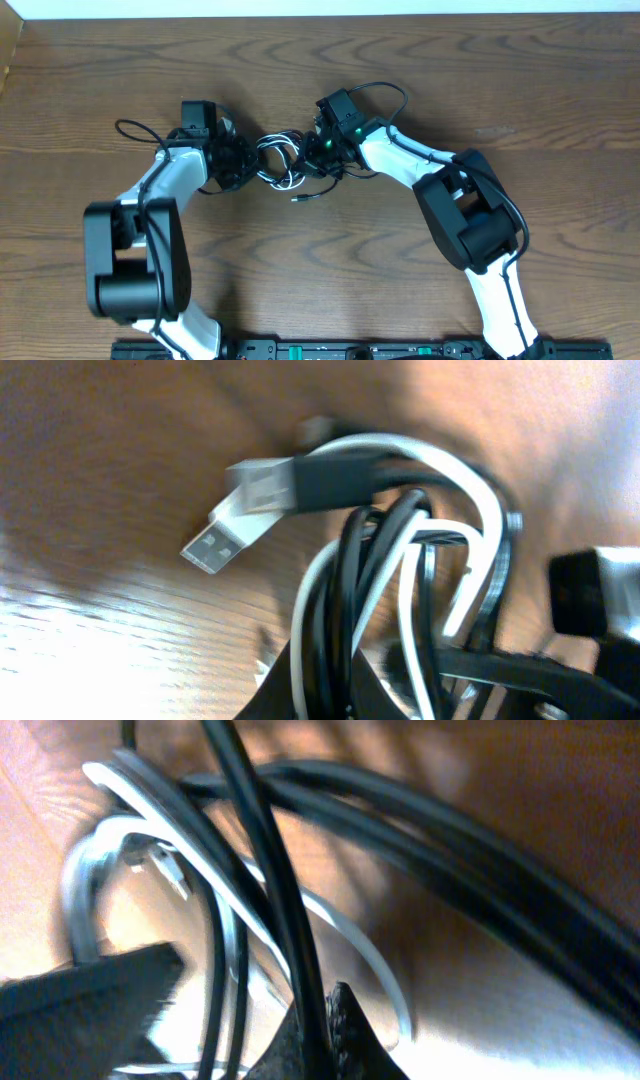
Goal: Untangle cables
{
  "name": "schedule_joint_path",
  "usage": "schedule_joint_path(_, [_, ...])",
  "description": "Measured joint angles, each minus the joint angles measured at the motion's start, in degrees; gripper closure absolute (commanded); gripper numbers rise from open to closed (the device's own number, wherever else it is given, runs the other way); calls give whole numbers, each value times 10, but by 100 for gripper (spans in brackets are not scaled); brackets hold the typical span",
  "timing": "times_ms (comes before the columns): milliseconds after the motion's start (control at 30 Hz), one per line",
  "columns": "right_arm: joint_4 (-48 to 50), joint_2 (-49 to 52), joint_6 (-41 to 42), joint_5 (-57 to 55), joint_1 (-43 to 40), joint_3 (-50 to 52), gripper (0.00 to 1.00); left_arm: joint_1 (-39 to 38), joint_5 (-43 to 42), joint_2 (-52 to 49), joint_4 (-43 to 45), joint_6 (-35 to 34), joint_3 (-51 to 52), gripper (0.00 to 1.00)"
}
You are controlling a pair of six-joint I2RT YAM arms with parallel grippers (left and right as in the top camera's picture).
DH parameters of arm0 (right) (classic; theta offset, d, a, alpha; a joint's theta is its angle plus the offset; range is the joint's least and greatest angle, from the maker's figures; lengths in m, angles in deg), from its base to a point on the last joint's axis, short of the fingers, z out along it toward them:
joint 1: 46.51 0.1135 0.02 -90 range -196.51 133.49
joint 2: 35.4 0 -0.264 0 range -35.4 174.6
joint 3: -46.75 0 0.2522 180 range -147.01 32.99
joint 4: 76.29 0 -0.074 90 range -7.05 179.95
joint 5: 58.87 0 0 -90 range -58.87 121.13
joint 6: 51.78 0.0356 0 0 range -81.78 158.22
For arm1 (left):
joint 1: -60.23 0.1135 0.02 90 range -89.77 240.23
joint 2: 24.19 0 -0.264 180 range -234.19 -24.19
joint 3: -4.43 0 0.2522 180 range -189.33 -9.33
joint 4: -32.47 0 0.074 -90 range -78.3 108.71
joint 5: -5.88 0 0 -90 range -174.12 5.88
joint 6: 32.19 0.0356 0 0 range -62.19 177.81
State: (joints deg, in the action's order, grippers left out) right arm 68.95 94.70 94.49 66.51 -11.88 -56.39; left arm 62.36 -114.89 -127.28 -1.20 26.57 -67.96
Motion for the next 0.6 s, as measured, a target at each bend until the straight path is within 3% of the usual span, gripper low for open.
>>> schedule_joint_path(300, [-162, -120, -40, -124, 17, -7, 99, -12, -39, 87, 0, 89, 0, 92])
schedule_joint_path(600, [-256, -118, -44, -286, 52, -9, 99, -13, -45, 87, -4, 107, 1, 92])
